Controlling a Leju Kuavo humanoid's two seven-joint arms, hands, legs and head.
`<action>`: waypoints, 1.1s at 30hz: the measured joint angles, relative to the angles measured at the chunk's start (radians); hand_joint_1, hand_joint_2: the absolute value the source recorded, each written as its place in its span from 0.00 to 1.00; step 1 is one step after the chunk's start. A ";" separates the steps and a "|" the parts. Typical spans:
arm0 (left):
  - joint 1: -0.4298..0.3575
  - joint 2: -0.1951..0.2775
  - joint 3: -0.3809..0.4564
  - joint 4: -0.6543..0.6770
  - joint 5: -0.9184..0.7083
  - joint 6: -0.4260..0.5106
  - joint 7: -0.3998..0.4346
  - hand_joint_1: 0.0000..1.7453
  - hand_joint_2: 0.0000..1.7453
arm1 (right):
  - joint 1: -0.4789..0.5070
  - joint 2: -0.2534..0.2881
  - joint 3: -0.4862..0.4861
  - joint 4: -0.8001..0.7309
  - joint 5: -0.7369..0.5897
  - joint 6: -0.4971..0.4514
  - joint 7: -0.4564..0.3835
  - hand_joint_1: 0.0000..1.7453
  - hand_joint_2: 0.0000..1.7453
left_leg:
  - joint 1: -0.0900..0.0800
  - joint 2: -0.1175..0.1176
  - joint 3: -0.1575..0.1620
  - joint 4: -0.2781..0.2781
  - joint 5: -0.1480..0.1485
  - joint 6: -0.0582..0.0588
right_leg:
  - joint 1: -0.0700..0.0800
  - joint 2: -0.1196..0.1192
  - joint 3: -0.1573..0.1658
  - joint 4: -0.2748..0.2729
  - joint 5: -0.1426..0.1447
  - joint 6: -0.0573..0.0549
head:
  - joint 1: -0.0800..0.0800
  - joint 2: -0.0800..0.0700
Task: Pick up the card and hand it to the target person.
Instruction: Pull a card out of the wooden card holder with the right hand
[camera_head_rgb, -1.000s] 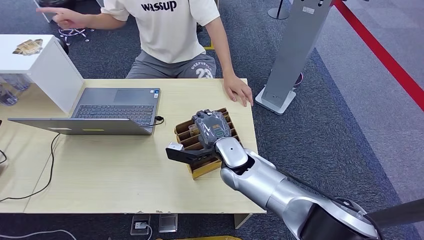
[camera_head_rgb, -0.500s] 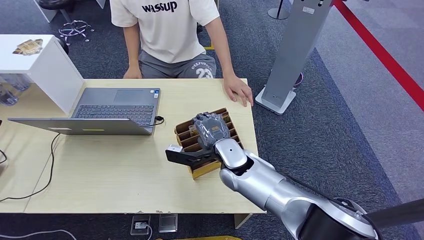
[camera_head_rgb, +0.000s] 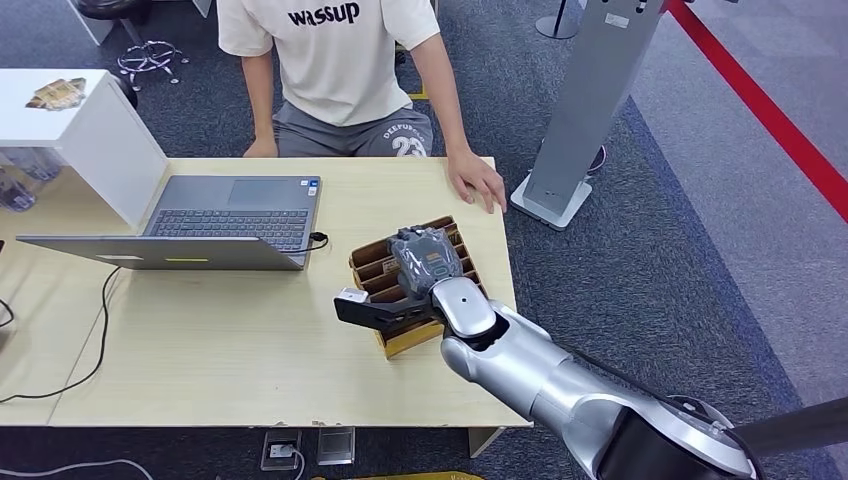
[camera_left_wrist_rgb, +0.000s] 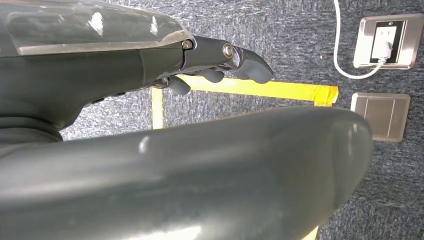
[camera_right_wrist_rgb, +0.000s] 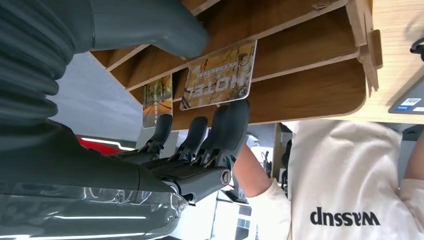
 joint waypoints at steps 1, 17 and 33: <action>0.000 0.000 0.000 0.000 0.000 0.000 0.000 0.00 0.00 | 0.000 0.000 0.000 0.001 0.000 0.000 0.000 0.47 1.00 | 0.000 0.000 0.000 0.000 0.000 0.000 | 0.000 0.000 0.000 0.000 0.000 0.000 | 0.000 0.000; -0.001 0.000 0.000 0.000 0.000 0.000 0.000 0.00 0.00 | 0.000 0.000 0.000 0.004 0.000 -0.001 -0.002 0.58 1.00 | 0.000 0.000 0.000 0.000 0.000 0.000 | 0.000 0.000 0.000 0.000 0.000 0.000 | 0.000 0.000; 0.001 0.000 0.000 0.000 0.008 0.000 0.000 0.00 0.00 | -0.003 0.009 0.001 0.004 -0.001 -0.002 -0.016 0.78 1.00 | 0.000 0.000 0.000 0.000 0.000 0.000 | 0.000 0.000 0.000 0.000 0.000 0.000 | 0.000 0.000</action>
